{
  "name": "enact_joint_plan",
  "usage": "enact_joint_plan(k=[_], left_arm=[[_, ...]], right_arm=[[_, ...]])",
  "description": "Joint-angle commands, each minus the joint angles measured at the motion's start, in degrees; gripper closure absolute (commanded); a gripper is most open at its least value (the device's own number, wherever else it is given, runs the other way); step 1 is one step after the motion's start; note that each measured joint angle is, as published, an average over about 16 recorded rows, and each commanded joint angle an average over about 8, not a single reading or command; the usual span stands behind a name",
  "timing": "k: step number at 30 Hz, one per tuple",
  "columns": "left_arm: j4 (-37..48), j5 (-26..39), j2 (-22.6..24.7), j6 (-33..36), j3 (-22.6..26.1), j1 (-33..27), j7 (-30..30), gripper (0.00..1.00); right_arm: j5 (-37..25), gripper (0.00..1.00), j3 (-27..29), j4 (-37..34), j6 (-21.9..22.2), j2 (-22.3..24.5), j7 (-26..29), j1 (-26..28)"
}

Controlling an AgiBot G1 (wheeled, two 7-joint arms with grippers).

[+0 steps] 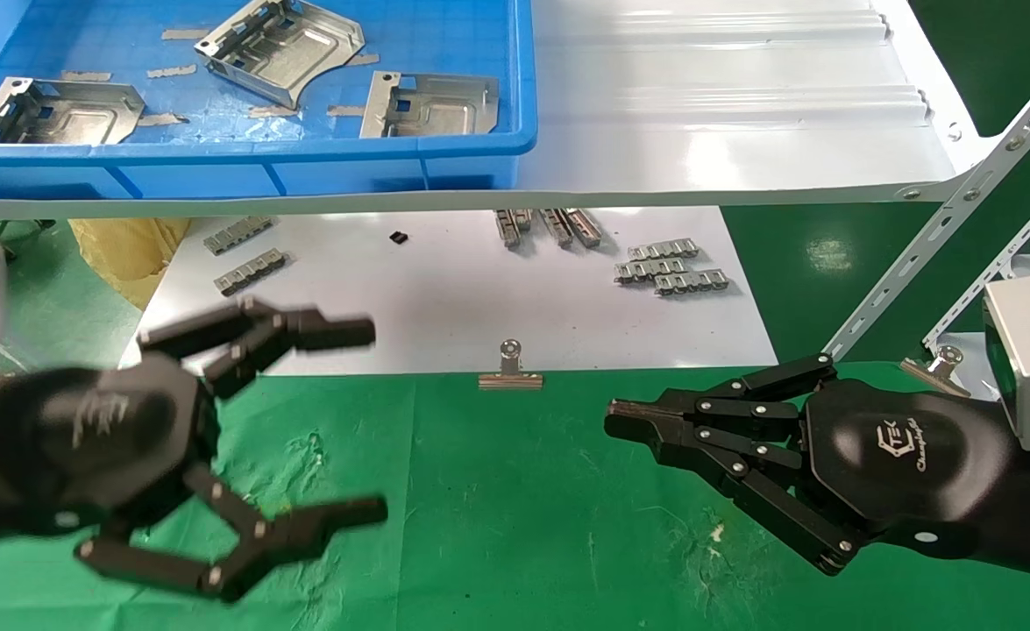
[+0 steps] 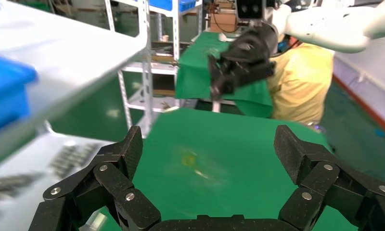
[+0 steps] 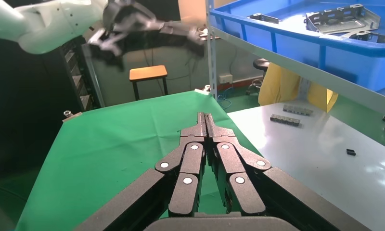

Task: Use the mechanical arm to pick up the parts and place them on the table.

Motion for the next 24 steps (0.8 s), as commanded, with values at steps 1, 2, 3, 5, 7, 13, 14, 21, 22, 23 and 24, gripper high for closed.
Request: enact_joint_plan(k=[1, 2, 3, 5, 7, 13, 14, 21, 22, 23, 24], left_arm=[[-0.4, 0.5, 0.3, -0.7, 0.1, -2.2, -1.3, 0.00], [0.6, 1.3, 0.9, -0.8, 0.5, -4.1, -1.7, 0.00], [1.9, 2.2, 1.6, -0.9, 0.9, -6.1, -2.0, 0.00], [5.4, 4.5, 3.4, -1.2, 1.9, -10.3, -2.1, 0.00], [10.2, 7.3, 5.4, -1.7, 3.0, -14.9, -1.4, 0.00], [29.5, 16.8, 12.1, -5.6, 6.3, -28.3, 3.7, 0.00], [32.8, 18.5, 13.2, -6.9, 6.9, -30.1, 4.6, 0.00], [51.4, 27.4, 19.6, -19.4, 10.1, -39.1, 10.2, 0.69], [53.0, 27.9, 20.3, -20.9, 10.3, -39.8, 10.8, 0.81], [54.4, 28.2, 20.8, -22.1, 10.3, -40.4, 11.4, 0.92], [55.7, 28.4, 21.2, -23.1, 10.3, -40.9, 12.0, 0.98]], right_arm=[[0.0, 0.00, 0.0, 0.0, 0.0, 0.0, 0.0, 0.0], [0.0, 0.00, 0.0, 0.0, 0.0, 0.0, 0.0, 0.0], [0.0, 0.00, 0.0, 0.0, 0.0, 0.0, 0.0, 0.0], [0.0, 0.00, 0.0, 0.0, 0.0, 0.0, 0.0, 0.0], [0.0, 0.00, 0.0, 0.0, 0.0, 0.0, 0.0, 0.0], [0.0, 0.00, 0.0, 0.0, 0.0, 0.0, 0.0, 0.0], [0.0, 0.00, 0.0, 0.0, 0.0, 0.0, 0.0, 0.0], [0.0, 0.00, 0.0, 0.0, 0.0, 0.0, 0.0, 0.0], [0.0, 0.00, 0.0, 0.0, 0.0, 0.0, 0.0, 0.0], [0.0, 0.00, 0.0, 0.0, 0.0, 0.0, 0.0, 0.0], [0.0, 0.00, 0.0, 0.0, 0.0, 0.0, 0.0, 0.0]])
